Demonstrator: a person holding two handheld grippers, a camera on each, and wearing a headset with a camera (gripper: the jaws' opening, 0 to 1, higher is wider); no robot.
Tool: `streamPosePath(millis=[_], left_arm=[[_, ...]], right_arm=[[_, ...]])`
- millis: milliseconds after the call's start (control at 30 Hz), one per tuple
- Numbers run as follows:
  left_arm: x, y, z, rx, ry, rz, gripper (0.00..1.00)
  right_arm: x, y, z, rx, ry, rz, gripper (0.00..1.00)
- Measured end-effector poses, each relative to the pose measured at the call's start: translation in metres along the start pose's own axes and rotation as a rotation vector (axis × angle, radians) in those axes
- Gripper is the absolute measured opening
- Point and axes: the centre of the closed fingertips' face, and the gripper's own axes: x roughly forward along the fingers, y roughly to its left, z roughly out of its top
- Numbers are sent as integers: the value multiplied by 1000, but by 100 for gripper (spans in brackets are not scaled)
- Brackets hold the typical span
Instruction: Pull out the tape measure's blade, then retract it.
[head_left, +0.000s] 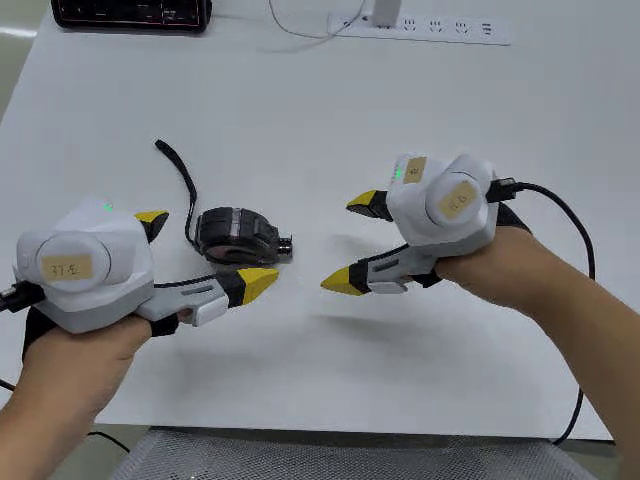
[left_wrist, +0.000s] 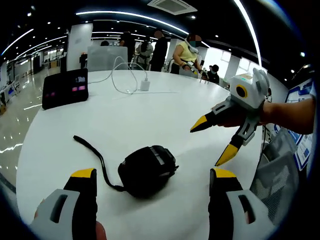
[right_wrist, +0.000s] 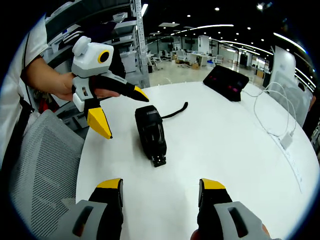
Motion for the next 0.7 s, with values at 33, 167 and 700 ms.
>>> streamPosePath(millis=[33, 167, 700], left_arm=[[-1, 0, -1, 4, 2, -4, 92], [-5, -3, -4, 24, 14, -29, 92], [-19, -7, -13, 74, 52, -89, 92]], right_arm=[[-2, 0, 1, 5, -8, -3, 60], [-11, 0, 0, 9, -16, -24, 63], [-41, 1, -11, 61, -49, -94, 77]])
